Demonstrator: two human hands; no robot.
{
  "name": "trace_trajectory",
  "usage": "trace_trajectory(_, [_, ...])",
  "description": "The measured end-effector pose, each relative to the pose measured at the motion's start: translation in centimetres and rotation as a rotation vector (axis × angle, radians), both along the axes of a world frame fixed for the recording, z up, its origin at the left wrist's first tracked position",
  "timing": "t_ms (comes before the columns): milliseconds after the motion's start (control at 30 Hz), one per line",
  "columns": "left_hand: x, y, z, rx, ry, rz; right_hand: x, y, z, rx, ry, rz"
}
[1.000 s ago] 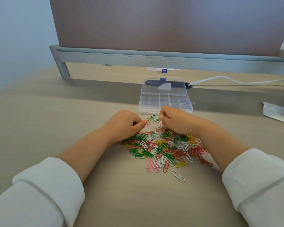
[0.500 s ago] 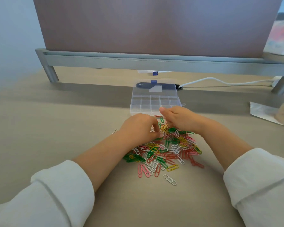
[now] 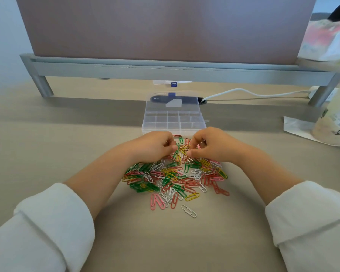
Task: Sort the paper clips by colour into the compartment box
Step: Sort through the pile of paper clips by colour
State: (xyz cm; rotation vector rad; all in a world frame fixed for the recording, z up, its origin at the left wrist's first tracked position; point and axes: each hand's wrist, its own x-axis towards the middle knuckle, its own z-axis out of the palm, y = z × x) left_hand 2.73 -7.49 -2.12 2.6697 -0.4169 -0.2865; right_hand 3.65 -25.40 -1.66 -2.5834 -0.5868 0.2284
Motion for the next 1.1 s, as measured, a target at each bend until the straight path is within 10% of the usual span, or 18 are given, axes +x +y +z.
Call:
trace_trajectory(433, [-1.0,0.1,0.0,-0.088,-0.08,-0.062,-0.4,0.3,-1.2,-0.12,-0.088,0.05])
trace_trajectory(1100, [-0.9,0.3,-0.3,-0.279,-0.173,0.03,0.6,-1.7,-0.4,0.22,0.168,-0.054])
